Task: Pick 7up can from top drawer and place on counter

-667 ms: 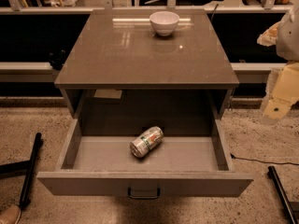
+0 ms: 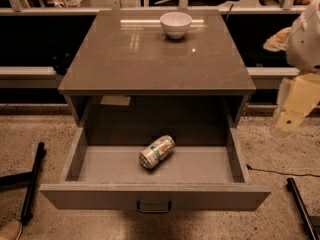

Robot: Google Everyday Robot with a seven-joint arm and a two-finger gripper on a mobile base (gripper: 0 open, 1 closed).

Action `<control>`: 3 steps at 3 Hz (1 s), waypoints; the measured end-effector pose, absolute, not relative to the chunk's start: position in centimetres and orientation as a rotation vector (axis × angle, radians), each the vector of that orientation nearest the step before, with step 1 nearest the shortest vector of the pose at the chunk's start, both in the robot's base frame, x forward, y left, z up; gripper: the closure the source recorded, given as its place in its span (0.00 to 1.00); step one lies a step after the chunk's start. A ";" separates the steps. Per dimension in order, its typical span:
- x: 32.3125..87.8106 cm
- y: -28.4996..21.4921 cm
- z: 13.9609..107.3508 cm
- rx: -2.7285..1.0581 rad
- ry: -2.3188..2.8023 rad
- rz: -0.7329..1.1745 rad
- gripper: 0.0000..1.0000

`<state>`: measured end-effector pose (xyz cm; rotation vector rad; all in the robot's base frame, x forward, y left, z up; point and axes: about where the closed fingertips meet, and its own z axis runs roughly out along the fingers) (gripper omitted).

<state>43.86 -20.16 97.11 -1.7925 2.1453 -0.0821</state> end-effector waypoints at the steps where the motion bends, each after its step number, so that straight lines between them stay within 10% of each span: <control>1: 43.7 -16.2 94.1 -1.969 1.971 -0.010 0.00; 3: 43.5 -15.7 93.5 -1.998 1.940 -0.026 0.00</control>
Offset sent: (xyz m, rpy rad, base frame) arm -0.0001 0.0330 -0.0255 0.0225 0.0087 0.1420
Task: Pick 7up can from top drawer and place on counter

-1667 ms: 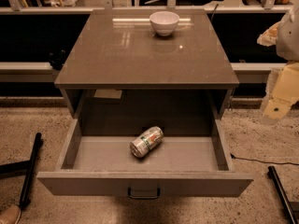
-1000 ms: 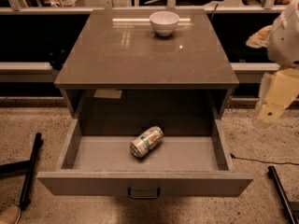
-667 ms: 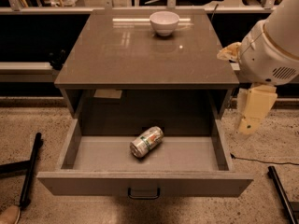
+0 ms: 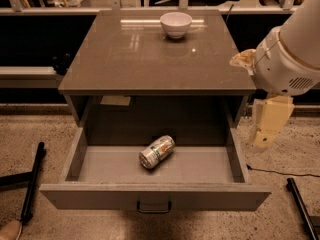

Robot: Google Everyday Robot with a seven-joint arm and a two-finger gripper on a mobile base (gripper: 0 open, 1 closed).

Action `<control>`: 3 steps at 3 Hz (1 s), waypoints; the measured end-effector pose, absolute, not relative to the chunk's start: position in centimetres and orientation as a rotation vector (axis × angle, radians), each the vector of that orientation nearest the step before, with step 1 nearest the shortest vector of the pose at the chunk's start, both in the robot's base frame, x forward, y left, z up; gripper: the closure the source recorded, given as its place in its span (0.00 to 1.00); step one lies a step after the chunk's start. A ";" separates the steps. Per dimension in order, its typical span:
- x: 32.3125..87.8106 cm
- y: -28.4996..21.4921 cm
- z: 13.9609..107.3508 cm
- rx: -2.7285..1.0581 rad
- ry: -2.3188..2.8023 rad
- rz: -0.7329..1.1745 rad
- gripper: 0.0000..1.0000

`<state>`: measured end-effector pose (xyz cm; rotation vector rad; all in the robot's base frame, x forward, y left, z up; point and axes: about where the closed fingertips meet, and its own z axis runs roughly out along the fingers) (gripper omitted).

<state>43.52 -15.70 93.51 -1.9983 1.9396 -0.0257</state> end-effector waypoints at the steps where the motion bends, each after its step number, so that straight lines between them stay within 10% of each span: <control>1: 44.3 -12.6 87.8 -2.134 1.808 0.028 0.00; 3: 45.0 -10.2 83.6 -2.218 1.709 0.076 0.00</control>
Offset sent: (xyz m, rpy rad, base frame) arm 0.0224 0.0812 -0.1480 0.0232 0.0574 0.3402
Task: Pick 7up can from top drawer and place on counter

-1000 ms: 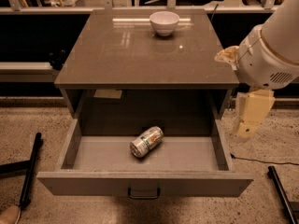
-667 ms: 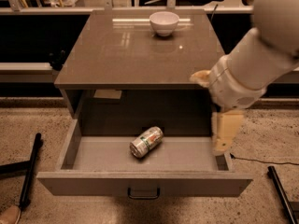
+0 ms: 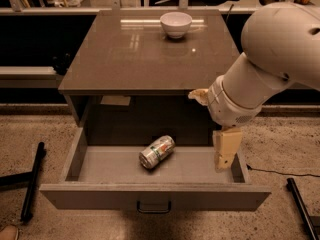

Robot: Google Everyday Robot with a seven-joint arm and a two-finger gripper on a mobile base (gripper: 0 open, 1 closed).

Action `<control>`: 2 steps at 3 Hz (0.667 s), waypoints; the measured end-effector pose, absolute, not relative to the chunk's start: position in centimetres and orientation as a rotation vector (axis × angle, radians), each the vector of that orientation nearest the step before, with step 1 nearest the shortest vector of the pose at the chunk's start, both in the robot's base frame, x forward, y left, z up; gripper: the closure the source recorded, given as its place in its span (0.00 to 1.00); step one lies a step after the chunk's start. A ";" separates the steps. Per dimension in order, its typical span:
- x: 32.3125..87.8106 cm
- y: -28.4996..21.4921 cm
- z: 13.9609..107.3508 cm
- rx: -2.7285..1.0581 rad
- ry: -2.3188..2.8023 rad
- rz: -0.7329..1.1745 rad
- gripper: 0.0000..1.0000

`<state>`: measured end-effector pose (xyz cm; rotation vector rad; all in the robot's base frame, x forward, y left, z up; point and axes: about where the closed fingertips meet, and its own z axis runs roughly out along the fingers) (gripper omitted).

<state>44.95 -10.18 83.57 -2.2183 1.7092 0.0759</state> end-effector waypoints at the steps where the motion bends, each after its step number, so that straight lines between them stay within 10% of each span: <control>1: 46.1 -10.0 82.3 -2.237 1.679 0.063 0.00; 2: 48.1 -9.5 79.5 -2.264 1.620 0.029 0.00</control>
Offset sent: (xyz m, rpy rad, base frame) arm 0.0632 0.0141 -0.0788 -0.0124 -0.1058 0.1072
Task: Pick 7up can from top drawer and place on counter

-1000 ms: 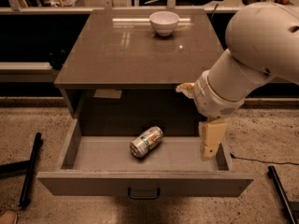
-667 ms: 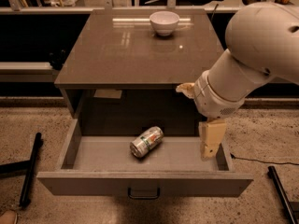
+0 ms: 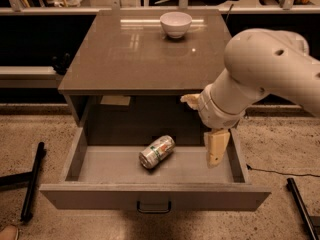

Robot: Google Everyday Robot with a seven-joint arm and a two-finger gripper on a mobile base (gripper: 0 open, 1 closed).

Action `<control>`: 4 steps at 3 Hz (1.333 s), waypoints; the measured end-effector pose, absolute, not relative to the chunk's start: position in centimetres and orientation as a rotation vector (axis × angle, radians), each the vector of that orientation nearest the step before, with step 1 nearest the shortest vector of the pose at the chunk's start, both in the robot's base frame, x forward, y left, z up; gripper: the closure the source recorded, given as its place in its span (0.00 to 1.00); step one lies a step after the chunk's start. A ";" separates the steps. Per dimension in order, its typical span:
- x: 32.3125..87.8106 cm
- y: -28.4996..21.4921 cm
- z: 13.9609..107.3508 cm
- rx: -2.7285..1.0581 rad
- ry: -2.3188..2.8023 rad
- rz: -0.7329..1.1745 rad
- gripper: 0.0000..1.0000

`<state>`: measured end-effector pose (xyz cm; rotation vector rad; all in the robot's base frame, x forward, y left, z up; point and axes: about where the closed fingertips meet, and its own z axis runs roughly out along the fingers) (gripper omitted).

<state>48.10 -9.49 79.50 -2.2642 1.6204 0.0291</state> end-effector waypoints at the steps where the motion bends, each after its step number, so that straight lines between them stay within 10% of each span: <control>1: 49.7 -8.6 76.8 -2.297 1.540 0.013 0.00; 4: 53.6 -4.5 70.5 -2.440 1.391 0.054 0.00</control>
Offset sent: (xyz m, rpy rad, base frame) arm 0.0524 0.0378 -0.0832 -0.0197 -0.0464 0.1887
